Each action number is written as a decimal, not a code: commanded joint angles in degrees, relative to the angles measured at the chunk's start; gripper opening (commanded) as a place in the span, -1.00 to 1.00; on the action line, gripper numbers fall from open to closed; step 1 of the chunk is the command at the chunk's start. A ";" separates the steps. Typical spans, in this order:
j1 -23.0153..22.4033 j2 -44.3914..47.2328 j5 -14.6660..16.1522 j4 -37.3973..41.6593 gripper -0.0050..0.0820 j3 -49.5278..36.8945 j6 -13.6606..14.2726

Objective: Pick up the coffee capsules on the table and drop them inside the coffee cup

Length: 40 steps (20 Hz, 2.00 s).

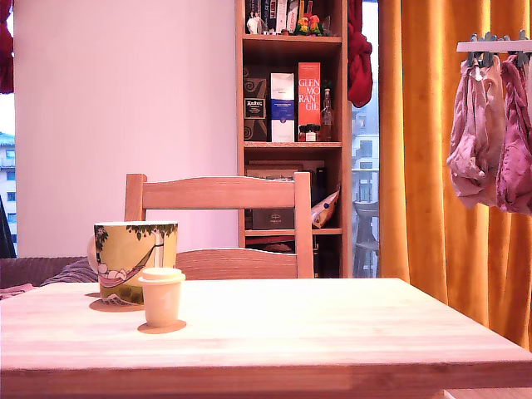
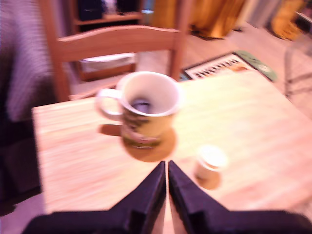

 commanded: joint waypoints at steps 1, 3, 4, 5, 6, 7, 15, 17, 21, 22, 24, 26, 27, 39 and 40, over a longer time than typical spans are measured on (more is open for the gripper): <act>-1.29 -0.13 0.11 0.70 -0.93 -0.83 0.70; -3.15 -0.11 -0.09 1.49 -0.93 -0.83 0.92; -4.15 -0.11 -0.13 2.05 -0.93 -0.83 1.03; -5.14 -0.11 -0.15 2.73 -0.93 -0.83 1.73; -6.10 -0.11 -0.13 3.39 -0.93 -0.85 1.92; -7.26 -0.13 -0.15 4.04 -0.93 -0.85 1.92; -17.38 -0.11 -2.97 5.35 -0.93 -1.73 5.18; -19.08 -0.11 -5.57 4.46 -0.93 -2.10 5.18; -21.57 -0.13 -8.81 6.25 -0.93 -4.26 4.83; -21.90 -0.13 -9.70 6.73 -0.93 -4.85 4.39; -22.08 -0.11 -10.69 6.69 -0.93 -5.64 4.07; -22.08 -0.11 -10.82 6.73 -0.93 -5.64 4.09; -22.08 -0.11 -11.85 6.51 -0.93 -5.64 4.04; -22.08 0.02 -16.44 2.12 -0.93 -5.64 1.49; -22.08 0.02 -16.41 2.14 -0.93 -5.64 1.46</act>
